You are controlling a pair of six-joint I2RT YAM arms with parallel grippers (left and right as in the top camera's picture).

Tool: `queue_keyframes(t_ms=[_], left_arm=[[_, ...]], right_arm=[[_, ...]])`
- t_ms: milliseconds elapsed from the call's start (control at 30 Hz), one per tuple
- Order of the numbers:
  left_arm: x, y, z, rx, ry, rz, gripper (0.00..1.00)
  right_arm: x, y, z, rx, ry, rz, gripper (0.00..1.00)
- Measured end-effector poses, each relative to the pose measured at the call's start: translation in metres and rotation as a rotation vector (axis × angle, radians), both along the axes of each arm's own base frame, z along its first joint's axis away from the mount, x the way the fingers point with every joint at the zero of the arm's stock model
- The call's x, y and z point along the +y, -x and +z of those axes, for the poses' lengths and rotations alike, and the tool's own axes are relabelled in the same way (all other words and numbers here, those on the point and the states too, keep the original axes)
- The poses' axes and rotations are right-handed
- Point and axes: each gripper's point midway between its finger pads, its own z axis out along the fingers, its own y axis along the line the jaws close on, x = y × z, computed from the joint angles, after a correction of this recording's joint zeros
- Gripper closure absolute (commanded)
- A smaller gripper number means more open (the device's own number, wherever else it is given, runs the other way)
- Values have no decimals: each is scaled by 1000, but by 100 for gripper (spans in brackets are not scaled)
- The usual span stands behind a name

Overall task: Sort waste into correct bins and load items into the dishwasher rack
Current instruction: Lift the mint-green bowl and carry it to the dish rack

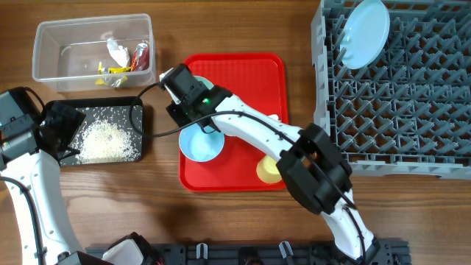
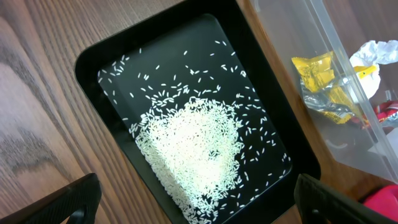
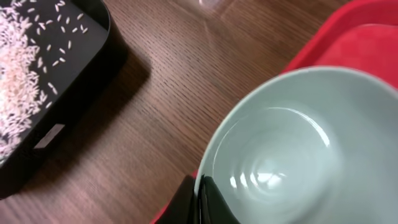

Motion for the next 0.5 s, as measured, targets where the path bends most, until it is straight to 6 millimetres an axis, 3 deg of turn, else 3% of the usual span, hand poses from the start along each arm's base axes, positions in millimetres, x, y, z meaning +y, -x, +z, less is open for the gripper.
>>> queue_keyframes(t_ms=[33,133,200,267,400,467,500], left_arm=[[0,0,0,0,0,0,0],[0,0,0,0,0,0,0],[0,0,0,0,0,0,0],[0,0,0,0,0,0,0],[0,0,0,0,0,0,0],[0,0,0,0,0,0,0],[0,0,0,0,0,0,0]], right_arm=[[-3,0,7,-1,-3,-3,96],[-21,-4,60,-15,-62,-20,96],[-39,-7,113,-37,-145,-28,96],[-68,-9,178,-81,-256,-41,96],[-162,-6,311,-235,-467,-121,96],[-216,7,358,-299,-543,-171,96],[-238,17,373,-309,-572,-186,96]])
